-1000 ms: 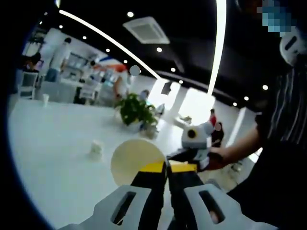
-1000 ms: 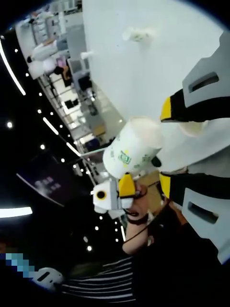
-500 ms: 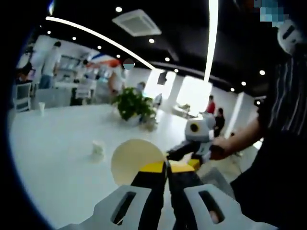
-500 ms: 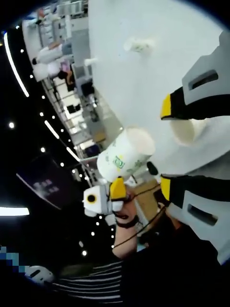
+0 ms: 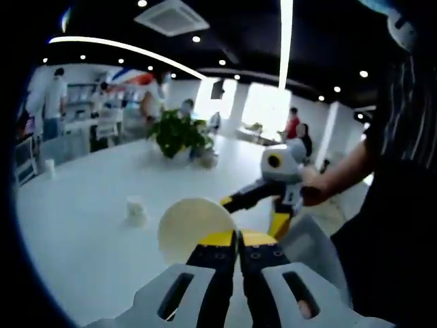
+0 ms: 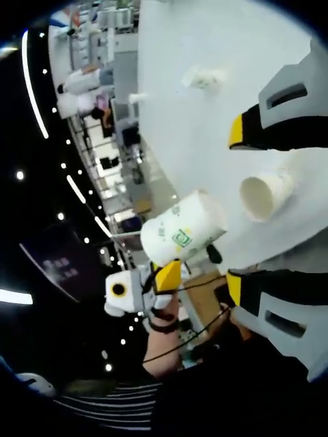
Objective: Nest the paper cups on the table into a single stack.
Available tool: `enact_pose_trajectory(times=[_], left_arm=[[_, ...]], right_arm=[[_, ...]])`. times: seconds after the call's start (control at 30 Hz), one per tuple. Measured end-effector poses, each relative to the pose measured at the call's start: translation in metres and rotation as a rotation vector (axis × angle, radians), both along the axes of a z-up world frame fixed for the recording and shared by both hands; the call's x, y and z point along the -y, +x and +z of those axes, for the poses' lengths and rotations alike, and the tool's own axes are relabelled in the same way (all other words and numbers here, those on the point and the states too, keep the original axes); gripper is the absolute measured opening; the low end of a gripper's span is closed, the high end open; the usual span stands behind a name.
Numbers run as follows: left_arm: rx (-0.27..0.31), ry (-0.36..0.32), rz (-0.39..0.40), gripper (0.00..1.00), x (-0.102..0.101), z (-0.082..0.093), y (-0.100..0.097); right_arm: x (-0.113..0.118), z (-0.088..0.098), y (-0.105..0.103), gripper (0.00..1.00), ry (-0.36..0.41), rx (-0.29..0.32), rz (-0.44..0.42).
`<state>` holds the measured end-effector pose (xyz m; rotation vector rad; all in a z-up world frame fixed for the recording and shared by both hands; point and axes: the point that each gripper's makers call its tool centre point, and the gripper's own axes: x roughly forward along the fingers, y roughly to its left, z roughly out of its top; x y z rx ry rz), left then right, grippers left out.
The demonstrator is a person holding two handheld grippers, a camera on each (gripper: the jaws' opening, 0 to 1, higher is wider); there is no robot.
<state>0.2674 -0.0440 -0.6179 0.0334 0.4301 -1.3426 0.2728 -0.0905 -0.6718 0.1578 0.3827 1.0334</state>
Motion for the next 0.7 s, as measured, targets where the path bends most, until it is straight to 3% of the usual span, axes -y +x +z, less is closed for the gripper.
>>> enact_pose_trajectory(times=[0.47, 0.7], left_arm=[[0.004, 0.134, -0.057, 0.00, 0.005, -0.023, -0.003], [0.032, 0.272, -0.096, 0.00, -0.001, -0.039, 0.002]], right_arm=[[0.013, -0.004, 0.007, 0.96, -0.030, 0.033, -0.076], [0.016, -0.003, 0.015, 1.00, -0.061, 0.056, -0.100]])
